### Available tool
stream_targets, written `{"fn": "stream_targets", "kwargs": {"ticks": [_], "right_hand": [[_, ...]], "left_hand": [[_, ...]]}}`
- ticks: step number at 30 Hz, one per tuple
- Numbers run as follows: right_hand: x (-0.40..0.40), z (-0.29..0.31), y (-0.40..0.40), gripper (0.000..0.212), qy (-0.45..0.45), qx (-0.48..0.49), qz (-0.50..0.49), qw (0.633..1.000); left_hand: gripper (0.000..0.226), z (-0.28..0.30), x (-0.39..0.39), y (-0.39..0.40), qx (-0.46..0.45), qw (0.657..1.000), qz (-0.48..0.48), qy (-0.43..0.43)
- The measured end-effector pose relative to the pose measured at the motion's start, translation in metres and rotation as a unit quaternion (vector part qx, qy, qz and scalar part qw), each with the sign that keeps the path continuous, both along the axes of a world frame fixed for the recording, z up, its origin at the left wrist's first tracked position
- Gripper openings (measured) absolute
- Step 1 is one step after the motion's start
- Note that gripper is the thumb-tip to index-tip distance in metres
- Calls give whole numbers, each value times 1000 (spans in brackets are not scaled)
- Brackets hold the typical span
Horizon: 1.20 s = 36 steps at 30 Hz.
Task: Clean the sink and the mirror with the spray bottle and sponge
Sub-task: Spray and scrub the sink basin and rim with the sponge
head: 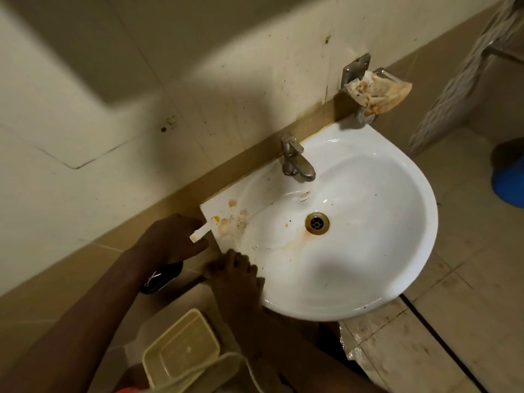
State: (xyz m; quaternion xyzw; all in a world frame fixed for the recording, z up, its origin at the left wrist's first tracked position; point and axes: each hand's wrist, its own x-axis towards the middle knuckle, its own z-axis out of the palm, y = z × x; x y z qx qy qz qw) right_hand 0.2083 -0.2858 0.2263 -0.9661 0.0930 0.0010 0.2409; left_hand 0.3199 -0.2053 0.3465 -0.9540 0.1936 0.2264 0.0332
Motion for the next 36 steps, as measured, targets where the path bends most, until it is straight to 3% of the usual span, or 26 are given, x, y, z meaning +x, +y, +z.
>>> {"fn": "stream_targets", "kwargs": {"ticks": [3,5,8,10,11,13,17,20,23,27,30,36], "right_hand": [[72,9,-6,43,10,109,-96,989],[96,7,-7,38,-26,120,-143,982],[73,-2,9,58,64,119,-124,983],[37,-8,23,64,41,69,-70,994],[27,-12,28,60,30,24,-16,999],[38,-17,26,49,-32,2,2,999],[94,-3,-4,28,-52,128,-97,986],[99,3,-6,53,43,122,-99,987],[61,-3,11,74,38,64,-72,995],[63,-16,12,56,17,43,-5,999],[104,-2,-14,31,-47,96,-42,993],[159,-5,-87,28,-33,117,-183,976]], "left_hand": [[15,1,5,-2,-9,1000,-16,9],[15,1,11,-5,16,999,-27,31],[28,4,23,-12,30,999,-22,27],[40,6,32,-15,22,1000,-2,20],[44,7,37,-16,30,999,4,13],[44,11,44,-20,47,999,5,-6],[27,15,51,-26,1,1000,8,1],[27,15,53,-28,14,1000,-6,4],[36,14,55,-31,1,1000,12,-2],[39,11,59,-38,22,1000,-8,5],[41,11,64,-40,18,1000,-11,12],[36,12,59,-39,23,1000,-7,16]]}}
